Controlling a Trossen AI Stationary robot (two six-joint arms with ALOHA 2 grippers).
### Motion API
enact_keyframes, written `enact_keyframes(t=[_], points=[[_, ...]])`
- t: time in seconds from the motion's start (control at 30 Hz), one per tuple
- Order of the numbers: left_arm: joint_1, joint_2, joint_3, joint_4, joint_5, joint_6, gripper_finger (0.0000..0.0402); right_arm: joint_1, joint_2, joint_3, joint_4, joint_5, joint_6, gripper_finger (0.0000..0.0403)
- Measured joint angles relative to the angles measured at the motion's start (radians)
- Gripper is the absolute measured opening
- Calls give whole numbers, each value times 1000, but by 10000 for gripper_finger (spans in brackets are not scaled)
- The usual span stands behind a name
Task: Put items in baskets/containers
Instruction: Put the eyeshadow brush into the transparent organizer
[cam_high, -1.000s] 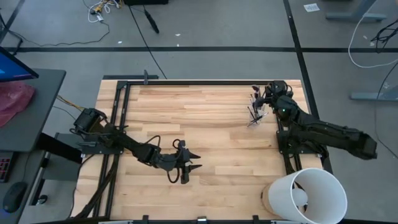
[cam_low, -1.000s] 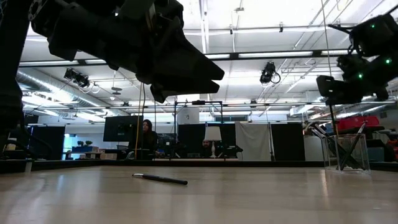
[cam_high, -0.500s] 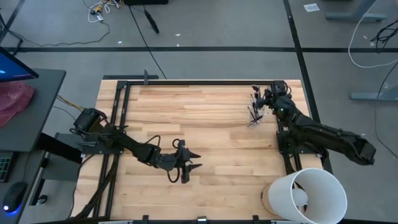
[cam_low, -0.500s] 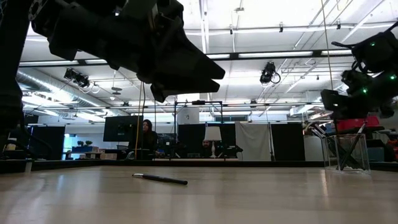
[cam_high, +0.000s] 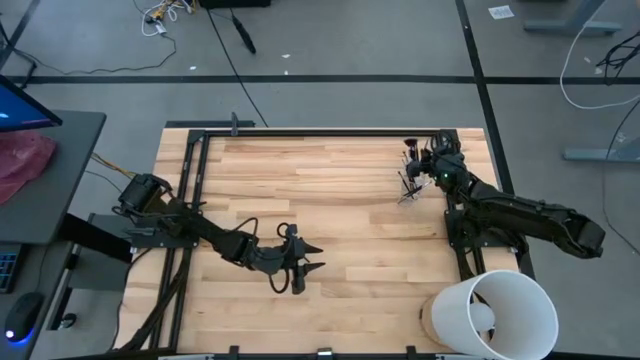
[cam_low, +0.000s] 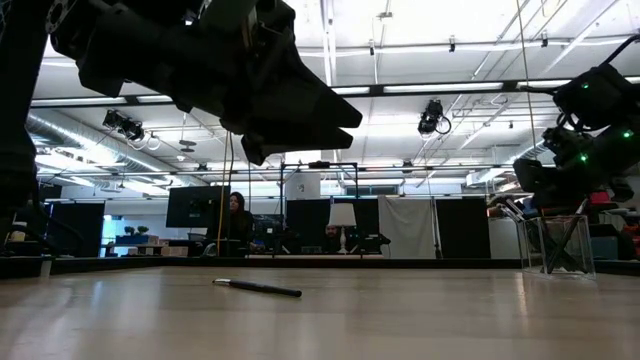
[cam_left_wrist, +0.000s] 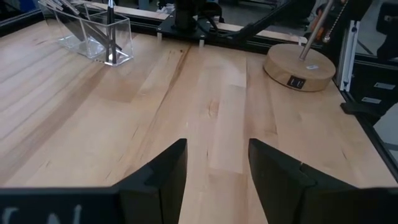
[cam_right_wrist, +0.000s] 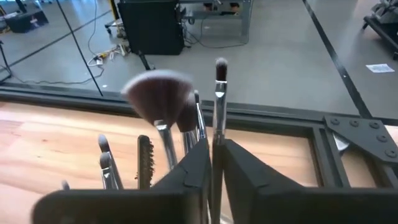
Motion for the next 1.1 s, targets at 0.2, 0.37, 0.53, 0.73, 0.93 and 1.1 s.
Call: enact_keyframes(t=[0.2,0.37,0.53,0.73,0.93,1.1], points=[[0,0,0,0,0,-16,174,0,-1,0,3,0,-10,98],[0,0,0,0,0,-16,174,0,-1,0,7,-2,-31,141],[0,0,0,0,0,-17,174,18,-4,0,6,-11,-46,170],[0,0,0,0,0,-23,174,79,-9,93,-78,-9,-79,170],[0,0,0,-1,-8,-23,174,169,-10,249,-232,-9,-101,150],[0,0,0,-1,-21,-23,174,287,-5,303,-235,-72,-91,133]])
